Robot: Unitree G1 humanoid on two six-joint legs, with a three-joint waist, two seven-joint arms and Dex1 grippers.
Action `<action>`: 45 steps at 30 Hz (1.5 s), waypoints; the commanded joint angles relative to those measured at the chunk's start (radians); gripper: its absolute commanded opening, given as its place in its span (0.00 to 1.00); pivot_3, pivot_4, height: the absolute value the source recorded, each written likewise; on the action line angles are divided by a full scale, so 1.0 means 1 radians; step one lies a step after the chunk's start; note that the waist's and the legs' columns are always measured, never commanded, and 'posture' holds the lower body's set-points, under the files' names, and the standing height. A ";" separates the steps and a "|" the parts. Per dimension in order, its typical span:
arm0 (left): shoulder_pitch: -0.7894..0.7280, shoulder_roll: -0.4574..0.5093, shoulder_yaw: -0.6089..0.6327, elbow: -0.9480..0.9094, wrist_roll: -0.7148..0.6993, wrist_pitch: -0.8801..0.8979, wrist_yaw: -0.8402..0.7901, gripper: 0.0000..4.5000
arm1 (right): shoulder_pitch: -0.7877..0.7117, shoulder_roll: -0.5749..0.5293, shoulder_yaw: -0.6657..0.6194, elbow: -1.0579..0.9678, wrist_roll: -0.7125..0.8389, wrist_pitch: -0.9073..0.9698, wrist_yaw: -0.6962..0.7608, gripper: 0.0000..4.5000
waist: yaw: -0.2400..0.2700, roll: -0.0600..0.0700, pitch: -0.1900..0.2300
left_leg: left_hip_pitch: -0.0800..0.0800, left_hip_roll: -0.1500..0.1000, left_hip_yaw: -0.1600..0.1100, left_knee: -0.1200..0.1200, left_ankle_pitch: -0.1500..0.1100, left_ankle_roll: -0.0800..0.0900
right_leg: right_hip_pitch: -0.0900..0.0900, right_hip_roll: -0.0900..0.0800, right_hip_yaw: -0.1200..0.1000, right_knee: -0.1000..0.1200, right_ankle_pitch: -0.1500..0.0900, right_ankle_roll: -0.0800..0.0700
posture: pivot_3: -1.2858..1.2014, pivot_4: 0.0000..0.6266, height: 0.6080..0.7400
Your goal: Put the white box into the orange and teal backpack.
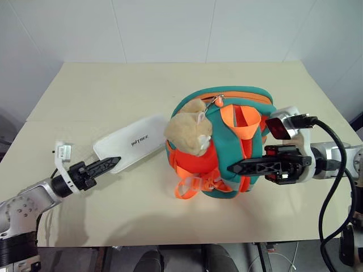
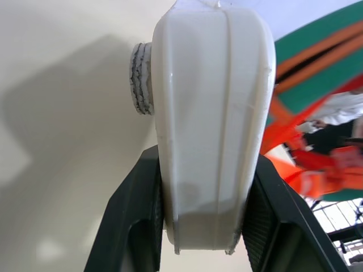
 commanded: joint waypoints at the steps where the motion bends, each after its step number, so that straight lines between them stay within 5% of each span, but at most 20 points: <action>1: 0.017 0.039 0.102 -0.096 -0.102 0.020 0.017 0.31 | 0.012 0.005 0.019 0.028 -0.057 -0.053 0.037 0.12 | 0.000 0.000 0.000 | 0.000 0.000 0.000 0.000 0.000 0.000 | 0.000 0.000 0.000 0.000 0.000 0.000 | 0.52 0.24 1.00; 9: 0.057 0.081 0.239 -0.201 -0.305 0.036 0.044 0.31 | 0.049 0.010 0.159 0.127 -0.297 -0.210 0.179 0.12 | 0.000 0.000 0.000 | 0.000 0.000 0.001 0.001 0.000 0.000 | 0.000 0.000 0.000 -0.002 0.000 0.000 | 0.52 0.24 1.00; 23: 0.026 0.216 0.150 -0.236 -0.421 0.037 -0.014 0.31 | 0.039 0.016 0.195 0.155 -0.413 -0.262 0.295 0.12 | 0.000 0.000 0.000 | 0.001 0.000 0.000 0.001 0.000 0.000 | 0.001 0.001 0.000 -0.002 0.000 0.000 | 0.52 0.24 1.00; 28: 0.012 0.294 0.111 -0.187 -0.325 -0.003 -0.122 0.31 | 0.030 0.025 0.193 0.160 -0.430 -0.264 0.303 0.12 | 0.000 0.000 0.000 | 0.001 0.000 0.000 0.000 0.000 0.000 | 0.001 0.001 0.000 -0.002 0.000 0.000 | 0.52 0.24 1.00; 34: -0.022 0.390 0.003 -0.097 -0.032 -0.251 -0.302 0.31 | 0.020 0.027 0.193 0.170 -0.449 -0.266 0.318 0.12 | -0.001 0.000 0.000 | 0.001 0.000 0.001 0.000 0.000 0.000 | 0.001 0.002 0.000 -0.003 0.000 -0.001 | 0.52 0.24 1.00; 41: -0.158 0.358 -0.104 0.027 0.223 -0.582 -0.376 0.31 | 0.013 0.038 0.193 0.178 -0.463 -0.272 0.326 0.12 | 0.002 0.000 0.000 | 0.001 0.000 0.001 0.001 0.000 0.000 | 0.001 0.002 0.000 -0.003 0.000 -0.001 | 0.52 0.24 1.00; 45: -0.176 0.334 -0.123 0.033 0.246 -0.631 -0.407 0.31 | 0.014 0.046 0.191 0.180 -0.469 -0.276 0.325 0.12 | 0.001 0.000 0.000 | 0.000 0.000 0.001 0.000 0.000 0.000 | 0.001 0.002 -0.001 -0.001 0.000 0.000 | 0.52 0.24 1.00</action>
